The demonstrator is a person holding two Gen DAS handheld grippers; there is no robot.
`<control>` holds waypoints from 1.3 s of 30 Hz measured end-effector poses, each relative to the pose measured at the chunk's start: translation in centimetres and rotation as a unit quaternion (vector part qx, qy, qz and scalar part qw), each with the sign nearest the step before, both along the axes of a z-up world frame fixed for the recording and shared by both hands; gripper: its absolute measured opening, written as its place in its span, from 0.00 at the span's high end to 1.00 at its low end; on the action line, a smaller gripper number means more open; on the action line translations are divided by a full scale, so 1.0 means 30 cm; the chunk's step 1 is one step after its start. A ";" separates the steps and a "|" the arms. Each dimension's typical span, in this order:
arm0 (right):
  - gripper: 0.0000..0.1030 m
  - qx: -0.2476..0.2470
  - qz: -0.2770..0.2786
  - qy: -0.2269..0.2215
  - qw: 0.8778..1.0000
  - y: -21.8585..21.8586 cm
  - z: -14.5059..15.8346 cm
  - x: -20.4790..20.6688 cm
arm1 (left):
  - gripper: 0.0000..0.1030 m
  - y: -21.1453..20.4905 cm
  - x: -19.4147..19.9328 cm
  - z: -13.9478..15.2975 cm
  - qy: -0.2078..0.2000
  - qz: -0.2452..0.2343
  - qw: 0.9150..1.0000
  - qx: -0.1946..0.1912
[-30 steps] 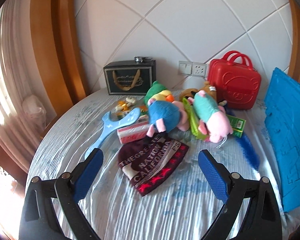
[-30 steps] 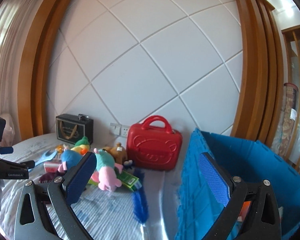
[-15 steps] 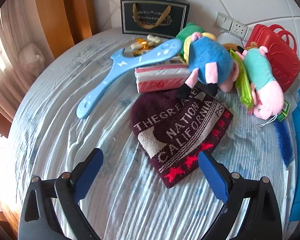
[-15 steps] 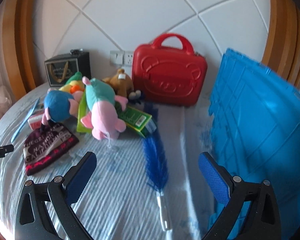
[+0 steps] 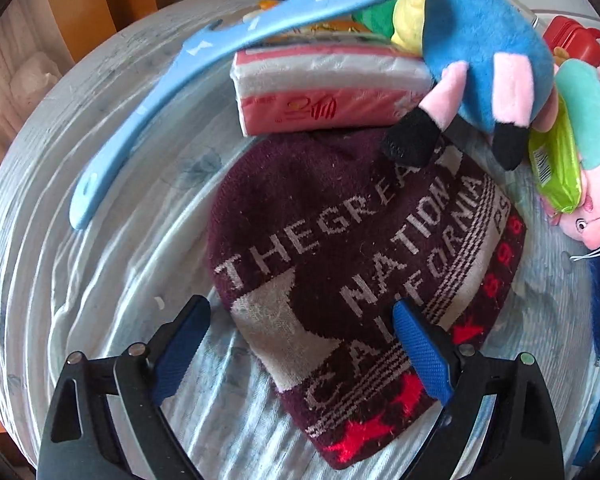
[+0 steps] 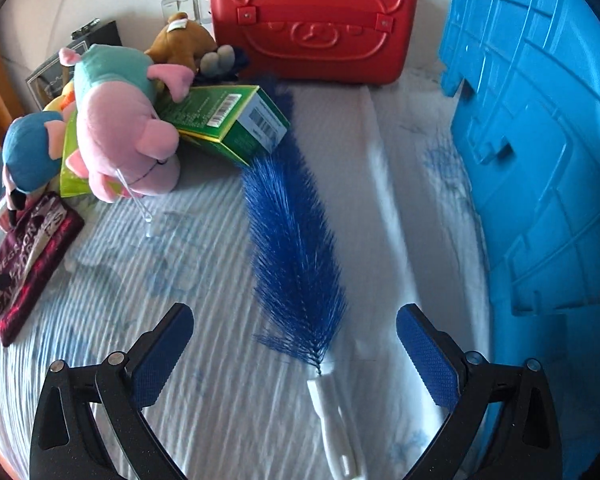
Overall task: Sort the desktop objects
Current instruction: 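Move left gripper to the maroon knit beanie while right gripper approaches the blue feather duster, then grasp the maroon beanie with left gripper while right gripper grasps the feather duster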
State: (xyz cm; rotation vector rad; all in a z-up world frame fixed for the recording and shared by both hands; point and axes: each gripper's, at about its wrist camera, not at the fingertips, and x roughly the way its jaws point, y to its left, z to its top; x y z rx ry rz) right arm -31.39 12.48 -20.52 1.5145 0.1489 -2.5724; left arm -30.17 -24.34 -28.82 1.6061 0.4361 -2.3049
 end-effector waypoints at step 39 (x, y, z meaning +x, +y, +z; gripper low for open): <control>0.96 -0.031 0.006 0.114 0.993 0.037 0.301 0.240 | 0.85 0.303 0.314 0.615 0.212 -0.088 0.964 -0.137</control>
